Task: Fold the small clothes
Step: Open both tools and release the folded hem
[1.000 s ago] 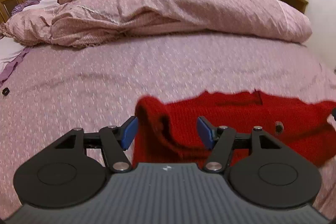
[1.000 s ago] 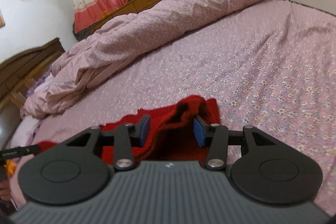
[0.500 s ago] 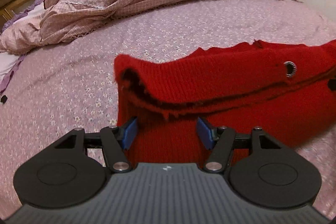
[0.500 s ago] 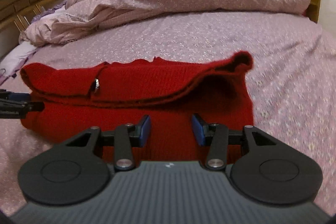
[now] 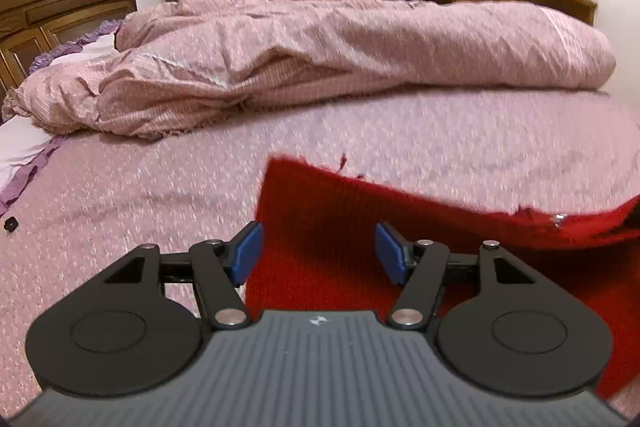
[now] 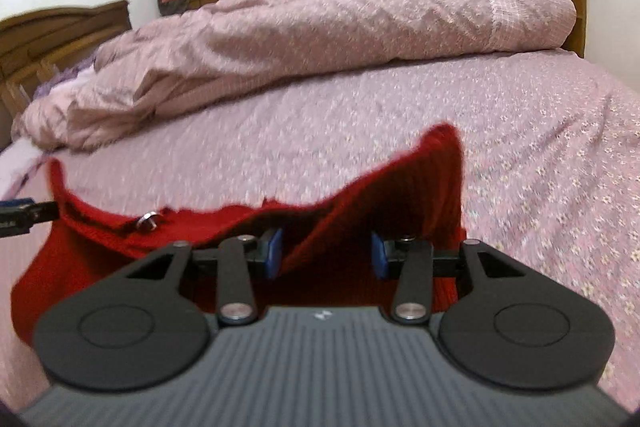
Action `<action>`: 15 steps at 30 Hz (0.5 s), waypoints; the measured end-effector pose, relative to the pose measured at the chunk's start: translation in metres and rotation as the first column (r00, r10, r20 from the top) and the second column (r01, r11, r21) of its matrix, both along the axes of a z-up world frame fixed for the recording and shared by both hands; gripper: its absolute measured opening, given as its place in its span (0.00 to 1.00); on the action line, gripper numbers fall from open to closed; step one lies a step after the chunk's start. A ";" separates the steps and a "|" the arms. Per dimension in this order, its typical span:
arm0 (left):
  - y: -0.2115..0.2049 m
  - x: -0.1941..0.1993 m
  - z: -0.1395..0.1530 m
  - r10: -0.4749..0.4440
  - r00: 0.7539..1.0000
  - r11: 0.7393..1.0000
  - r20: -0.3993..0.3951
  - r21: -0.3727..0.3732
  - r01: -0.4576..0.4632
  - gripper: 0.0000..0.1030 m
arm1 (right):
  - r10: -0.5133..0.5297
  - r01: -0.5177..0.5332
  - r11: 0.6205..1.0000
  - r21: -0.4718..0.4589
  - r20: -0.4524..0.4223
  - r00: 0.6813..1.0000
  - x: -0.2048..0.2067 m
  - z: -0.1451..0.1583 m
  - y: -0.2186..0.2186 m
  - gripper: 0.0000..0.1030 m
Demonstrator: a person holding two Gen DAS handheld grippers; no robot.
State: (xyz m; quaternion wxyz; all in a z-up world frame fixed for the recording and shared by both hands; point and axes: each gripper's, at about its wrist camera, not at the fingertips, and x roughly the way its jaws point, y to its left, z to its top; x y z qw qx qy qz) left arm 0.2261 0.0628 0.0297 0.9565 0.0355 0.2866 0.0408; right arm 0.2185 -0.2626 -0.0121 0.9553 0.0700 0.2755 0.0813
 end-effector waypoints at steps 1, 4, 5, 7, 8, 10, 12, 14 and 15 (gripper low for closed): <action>0.000 0.001 0.003 0.003 1.000 1.000 0.004 -0.003 -0.003 0.66 | -0.007 0.007 1.000 0.001 0.003 1.000 0.003 0.001 -0.001 0.44; 0.001 0.000 0.007 0.008 1.000 1.000 -0.001 0.002 -0.008 0.66 | -0.026 0.026 1.000 0.001 0.008 1.000 0.008 0.001 -0.004 0.44; 0.002 -0.001 0.007 0.009 1.000 1.000 -0.007 0.007 -0.009 0.66 | -0.031 0.031 1.000 0.008 0.005 1.000 0.008 0.001 -0.006 0.44; 0.003 -0.004 0.004 0.010 1.000 1.000 -0.021 0.018 -0.010 0.66 | -0.038 0.038 0.999 0.024 0.000 0.999 0.004 0.000 -0.009 0.44; 0.004 -0.006 0.003 0.015 0.999 1.000 -0.029 0.022 -0.015 0.66 | -0.042 0.042 0.999 0.025 -0.002 0.999 0.000 -0.001 -0.011 0.44; 0.008 -0.011 -0.001 0.028 0.998 0.999 -0.049 0.021 -0.027 0.66 | -0.056 0.056 0.998 0.020 -0.007 0.998 -0.008 -0.002 -0.015 0.44; 0.014 -0.015 -0.005 0.033 0.997 0.999 -0.070 0.017 -0.032 0.66 | -0.074 0.074 0.997 0.021 -0.015 0.997 -0.015 -0.004 -0.020 0.44; 0.018 -0.022 -0.010 0.035 0.995 0.999 -0.089 0.020 -0.034 0.66 | -0.091 0.091 0.995 0.033 -0.019 0.996 -0.024 -0.005 -0.027 0.44; 0.020 -0.026 -0.012 0.035 0.995 0.999 -0.095 0.024 -0.033 0.66 | -0.104 0.105 0.993 0.044 -0.022 0.994 -0.030 -0.005 -0.032 0.44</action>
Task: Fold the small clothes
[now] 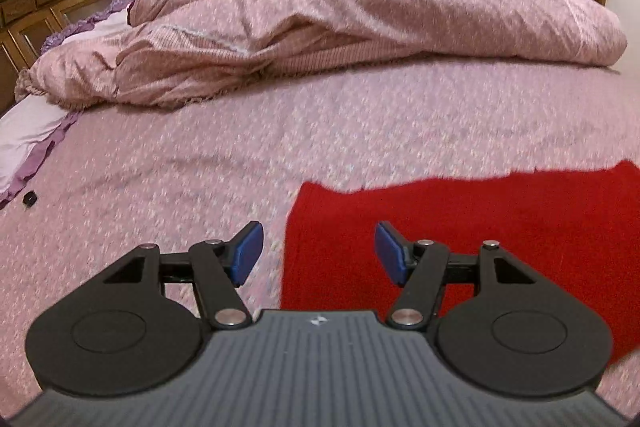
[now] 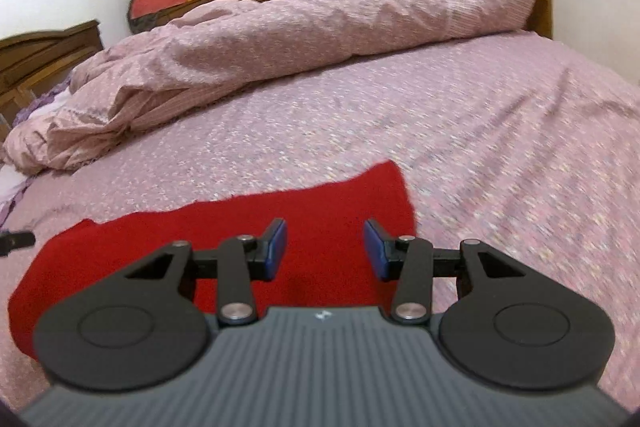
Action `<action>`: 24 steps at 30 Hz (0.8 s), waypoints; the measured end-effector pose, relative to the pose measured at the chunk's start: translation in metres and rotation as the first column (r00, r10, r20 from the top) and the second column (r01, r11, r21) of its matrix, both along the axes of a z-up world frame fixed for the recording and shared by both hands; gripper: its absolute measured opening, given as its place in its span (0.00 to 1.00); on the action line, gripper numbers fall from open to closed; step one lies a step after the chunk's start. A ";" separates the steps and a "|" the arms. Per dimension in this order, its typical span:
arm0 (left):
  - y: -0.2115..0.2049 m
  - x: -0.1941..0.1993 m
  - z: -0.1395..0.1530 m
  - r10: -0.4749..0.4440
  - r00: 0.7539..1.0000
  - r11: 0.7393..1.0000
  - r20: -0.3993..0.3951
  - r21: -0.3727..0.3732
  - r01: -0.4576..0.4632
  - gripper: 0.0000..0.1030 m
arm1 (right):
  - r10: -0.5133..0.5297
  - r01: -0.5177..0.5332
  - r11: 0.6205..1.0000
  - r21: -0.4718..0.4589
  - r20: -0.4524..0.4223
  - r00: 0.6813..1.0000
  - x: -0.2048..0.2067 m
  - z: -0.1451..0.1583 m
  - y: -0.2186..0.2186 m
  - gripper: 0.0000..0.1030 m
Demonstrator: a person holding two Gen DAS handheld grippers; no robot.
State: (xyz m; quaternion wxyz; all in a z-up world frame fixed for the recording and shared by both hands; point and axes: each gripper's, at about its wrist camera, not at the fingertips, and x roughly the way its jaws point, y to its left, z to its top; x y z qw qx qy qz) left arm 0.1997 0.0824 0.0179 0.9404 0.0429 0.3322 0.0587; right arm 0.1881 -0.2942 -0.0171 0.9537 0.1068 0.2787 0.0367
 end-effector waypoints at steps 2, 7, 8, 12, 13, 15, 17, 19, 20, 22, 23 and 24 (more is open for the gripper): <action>0.004 -0.008 -0.004 0.008 1.000 1.000 -0.017 0.005 -0.008 0.66 | -0.023 0.023 1.000 0.019 0.000 1.000 -0.011 -0.001 -0.007 0.44; 0.016 -0.025 -0.017 0.039 0.996 0.997 -0.077 -0.068 -0.045 0.66 | -0.088 0.089 0.994 0.065 -0.013 0.996 -0.038 -0.005 -0.020 0.45; 0.019 -0.029 -0.020 0.046 0.995 0.995 -0.086 -0.080 -0.053 0.66 | -0.098 0.099 0.993 0.070 -0.018 0.995 -0.043 -0.006 -0.022 0.45; 0.023 -0.041 -0.031 0.077 0.991 0.995 -0.107 -0.061 -0.084 0.66 | -0.136 0.138 0.985 0.100 -0.033 0.990 -0.059 -0.008 -0.027 0.55; 0.024 -0.044 -0.032 0.082 0.991 0.994 -0.108 -0.063 -0.089 0.66 | -0.148 0.151 0.982 0.111 -0.032 0.988 -0.063 -0.008 -0.029 0.60; 0.026 -0.049 -0.033 0.086 0.991 0.993 -0.104 -0.074 -0.093 0.67 | -0.168 0.171 0.976 0.133 -0.033 0.985 -0.071 -0.008 -0.031 0.61; 0.027 -0.054 -0.034 0.089 0.991 0.992 -0.100 -0.079 -0.097 0.67 | -0.193 0.200 0.967 0.157 -0.055 0.980 -0.077 -0.010 -0.034 0.61; 0.026 -0.057 -0.034 0.091 0.991 0.992 -0.098 -0.077 -0.099 0.68 | -0.214 0.226 0.953 0.200 -0.082 0.973 -0.082 -0.014 -0.036 0.61; 0.025 -0.058 -0.034 0.091 0.991 0.992 -0.097 -0.076 -0.099 0.68 | -0.223 0.240 0.944 0.226 -0.098 0.970 -0.085 -0.017 -0.037 0.62; 0.023 -0.058 -0.034 0.087 0.991 0.992 -0.099 -0.078 -0.094 0.68 | -0.240 0.271 0.919 0.287 -0.139 0.961 -0.088 -0.023 -0.038 0.62; 0.023 -0.058 -0.033 0.082 0.991 0.993 -0.103 -0.079 -0.090 0.68 | -0.245 0.284 0.907 0.311 -0.158 0.956 -0.088 -0.027 -0.039 0.62; 0.022 -0.058 -0.033 0.079 0.991 0.993 -0.105 -0.075 -0.087 0.68 | -0.250 0.300 0.892 0.339 -0.183 0.951 -0.089 -0.032 -0.038 0.63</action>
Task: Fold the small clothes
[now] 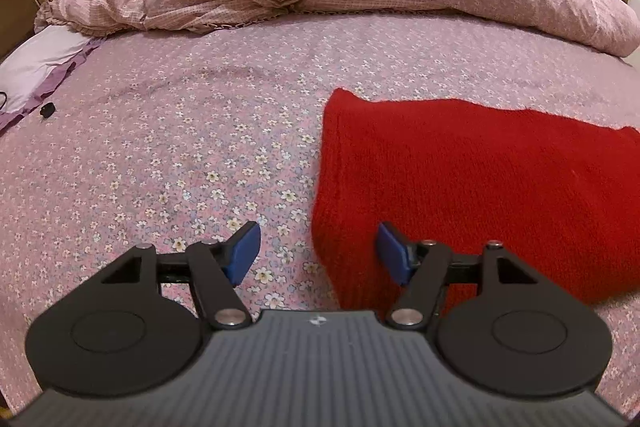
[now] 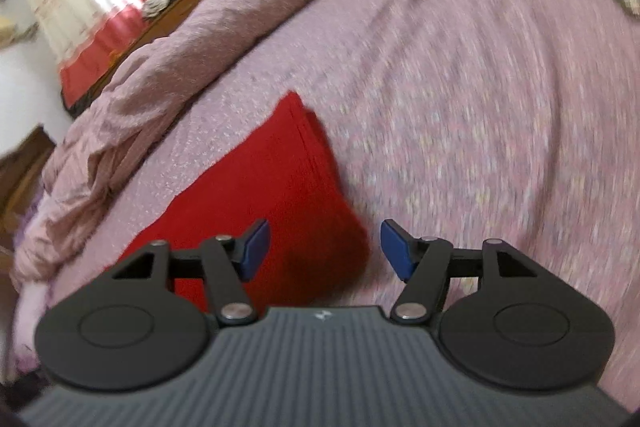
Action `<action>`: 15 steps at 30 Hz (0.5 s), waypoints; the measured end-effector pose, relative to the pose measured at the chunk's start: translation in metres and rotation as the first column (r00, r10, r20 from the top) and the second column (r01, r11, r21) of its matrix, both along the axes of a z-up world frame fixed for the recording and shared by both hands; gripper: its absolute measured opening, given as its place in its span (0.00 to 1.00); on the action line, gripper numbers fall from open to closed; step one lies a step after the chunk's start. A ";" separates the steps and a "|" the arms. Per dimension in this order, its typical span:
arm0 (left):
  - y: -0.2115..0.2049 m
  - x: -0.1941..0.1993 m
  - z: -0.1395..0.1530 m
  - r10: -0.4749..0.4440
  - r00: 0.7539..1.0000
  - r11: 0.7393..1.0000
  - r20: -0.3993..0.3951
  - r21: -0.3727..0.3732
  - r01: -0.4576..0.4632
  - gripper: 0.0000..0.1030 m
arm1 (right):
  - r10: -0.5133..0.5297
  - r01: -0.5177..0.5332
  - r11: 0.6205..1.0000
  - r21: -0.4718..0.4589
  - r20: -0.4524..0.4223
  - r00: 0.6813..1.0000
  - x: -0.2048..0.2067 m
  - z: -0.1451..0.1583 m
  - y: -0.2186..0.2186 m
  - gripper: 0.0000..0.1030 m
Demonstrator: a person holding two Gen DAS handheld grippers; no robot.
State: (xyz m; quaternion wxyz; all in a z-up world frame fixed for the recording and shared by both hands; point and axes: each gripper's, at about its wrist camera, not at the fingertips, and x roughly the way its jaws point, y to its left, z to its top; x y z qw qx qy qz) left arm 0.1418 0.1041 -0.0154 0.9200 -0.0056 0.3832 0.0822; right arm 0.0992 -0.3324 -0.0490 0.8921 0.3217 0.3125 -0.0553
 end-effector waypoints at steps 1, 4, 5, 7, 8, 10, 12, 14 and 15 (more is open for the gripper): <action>-0.001 0.000 0.000 -0.005 1.000 1.000 -0.002 0.007 0.005 0.69 | -0.015 0.015 0.999 0.030 -0.020 1.000 0.000 -0.005 0.001 0.63; -0.001 0.000 0.001 -0.021 1.000 1.000 -0.011 0.014 0.021 0.69 | -0.028 0.035 0.993 0.113 -0.060 0.998 0.003 -0.017 0.005 0.63; 0.000 0.000 0.002 -0.025 1.000 1.000 -0.014 0.009 0.026 0.69 | -0.029 0.036 0.990 0.136 -0.054 0.998 0.002 -0.019 0.009 0.63; 0.003 0.000 0.001 -0.034 0.999 0.999 -0.023 -0.004 0.034 0.69 | -0.025 0.031 0.987 0.161 -0.037 0.999 0.004 -0.021 0.016 0.63; 0.004 0.000 0.001 -0.038 0.999 0.999 -0.026 -0.008 0.037 0.70 | -0.027 0.032 0.984 0.176 -0.028 0.999 0.006 -0.022 0.019 0.63; 0.006 0.001 0.000 -0.042 0.999 0.999 -0.029 -0.011 0.041 0.73 | -0.051 0.056 0.971 0.231 -0.029 0.998 0.011 -0.029 0.025 0.69; 0.009 0.003 -0.002 -0.033 0.999 0.999 -0.029 -0.009 0.032 0.78 | -0.081 0.086 0.953 0.290 -0.030 0.996 0.015 -0.037 0.028 0.70; 0.012 0.004 -0.004 -0.031 0.999 0.999 -0.033 -0.023 0.031 0.78 | -0.114 0.110 0.943 0.315 -0.006 0.993 0.018 -0.042 0.033 0.71; 0.013 0.005 -0.005 -0.030 0.999 0.999 -0.034 -0.031 0.029 0.79 | -0.129 0.121 0.940 0.319 0.007 0.992 0.018 -0.044 0.036 0.71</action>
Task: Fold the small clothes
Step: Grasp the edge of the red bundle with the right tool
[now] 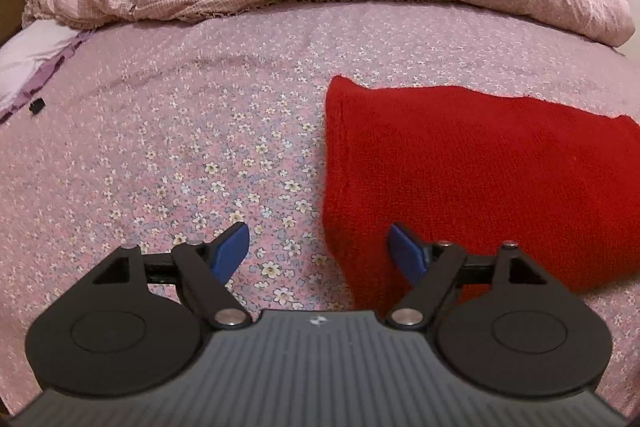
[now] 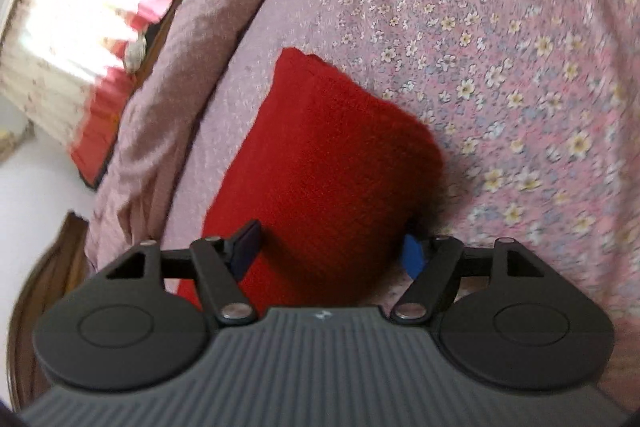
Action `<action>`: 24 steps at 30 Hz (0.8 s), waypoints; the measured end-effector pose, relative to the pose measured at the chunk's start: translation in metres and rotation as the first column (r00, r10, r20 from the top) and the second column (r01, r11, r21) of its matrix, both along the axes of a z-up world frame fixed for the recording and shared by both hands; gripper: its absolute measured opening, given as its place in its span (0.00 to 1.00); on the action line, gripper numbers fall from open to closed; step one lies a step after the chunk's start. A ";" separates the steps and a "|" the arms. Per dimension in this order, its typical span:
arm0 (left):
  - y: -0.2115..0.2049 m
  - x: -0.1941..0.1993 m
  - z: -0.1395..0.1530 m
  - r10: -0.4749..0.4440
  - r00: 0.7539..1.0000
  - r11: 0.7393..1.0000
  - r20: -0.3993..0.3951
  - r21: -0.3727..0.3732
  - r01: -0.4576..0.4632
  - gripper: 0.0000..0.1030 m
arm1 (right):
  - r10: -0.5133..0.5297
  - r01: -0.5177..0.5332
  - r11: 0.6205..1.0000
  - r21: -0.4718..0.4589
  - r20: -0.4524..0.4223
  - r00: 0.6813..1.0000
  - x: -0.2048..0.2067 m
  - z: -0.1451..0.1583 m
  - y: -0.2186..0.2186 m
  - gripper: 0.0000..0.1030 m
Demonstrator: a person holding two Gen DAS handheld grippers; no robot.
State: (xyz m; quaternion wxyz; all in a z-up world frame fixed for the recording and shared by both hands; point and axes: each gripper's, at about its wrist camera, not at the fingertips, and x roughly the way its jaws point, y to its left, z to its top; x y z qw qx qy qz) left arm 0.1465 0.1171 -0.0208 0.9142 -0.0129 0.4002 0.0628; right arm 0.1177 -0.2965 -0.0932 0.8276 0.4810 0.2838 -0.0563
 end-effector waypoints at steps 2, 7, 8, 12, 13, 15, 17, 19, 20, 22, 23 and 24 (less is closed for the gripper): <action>0.002 0.001 -0.002 0.001 1.000 1.000 -0.004 -0.011 -0.001 0.79 | -0.021 0.021 1.000 0.002 0.020 1.000 0.003 0.000 0.004 0.71; 0.006 0.002 -0.003 0.010 1.000 0.999 -0.015 -0.033 -0.011 0.80 | -0.053 0.052 0.998 0.021 0.059 0.997 0.004 -0.008 0.007 0.71; 0.007 0.002 -0.004 0.013 1.000 0.999 -0.017 -0.039 -0.014 0.80 | -0.051 0.050 0.999 0.018 0.061 0.997 0.004 -0.008 0.007 0.71; 0.009 0.003 -0.003 0.026 0.999 0.997 -0.034 -0.068 -0.028 0.80 | -0.104 0.099 0.993 0.067 0.080 0.991 0.002 -0.012 0.004 0.71; 0.010 0.002 -0.003 0.029 0.999 0.997 -0.039 -0.074 -0.032 0.80 | -0.137 0.128 0.987 0.101 0.087 0.987 -0.001 -0.016 0.001 0.69; 0.011 0.002 -0.003 0.030 0.998 0.996 -0.047 -0.083 -0.034 0.80 | -0.193 0.176 0.970 0.167 0.090 0.977 -0.004 -0.020 -0.006 0.68; 0.011 0.003 -0.002 0.029 0.998 0.996 -0.051 -0.084 -0.034 0.80 | -0.213 0.193 0.960 0.202 0.079 0.974 -0.004 -0.022 -0.011 0.66; 0.010 0.002 -0.002 0.029 0.998 0.996 -0.052 -0.082 -0.033 0.80 | -0.213 0.195 0.960 0.199 0.075 0.974 -0.002 -0.023 -0.013 0.58; 0.010 0.002 -0.002 0.029 0.998 0.996 -0.053 -0.083 -0.033 0.80 | -0.212 0.196 0.962 0.191 0.071 0.975 -0.002 -0.023 -0.013 0.54; 0.011 0.001 -0.002 0.032 0.998 0.995 -0.056 -0.090 -0.037 0.80 | -0.221 0.208 0.961 0.180 0.058 0.973 -0.002 -0.025 -0.015 0.43; 0.011 0.001 -0.002 0.035 0.998 0.995 -0.059 -0.094 -0.040 0.80 | -0.220 0.207 0.963 0.174 0.059 0.974 -0.002 -0.025 -0.014 0.41; 0.011 0.001 -0.002 0.037 0.997 0.994 -0.061 -0.096 -0.043 0.80 | -0.214 0.202 0.966 0.163 0.062 0.975 0.000 -0.025 -0.013 0.40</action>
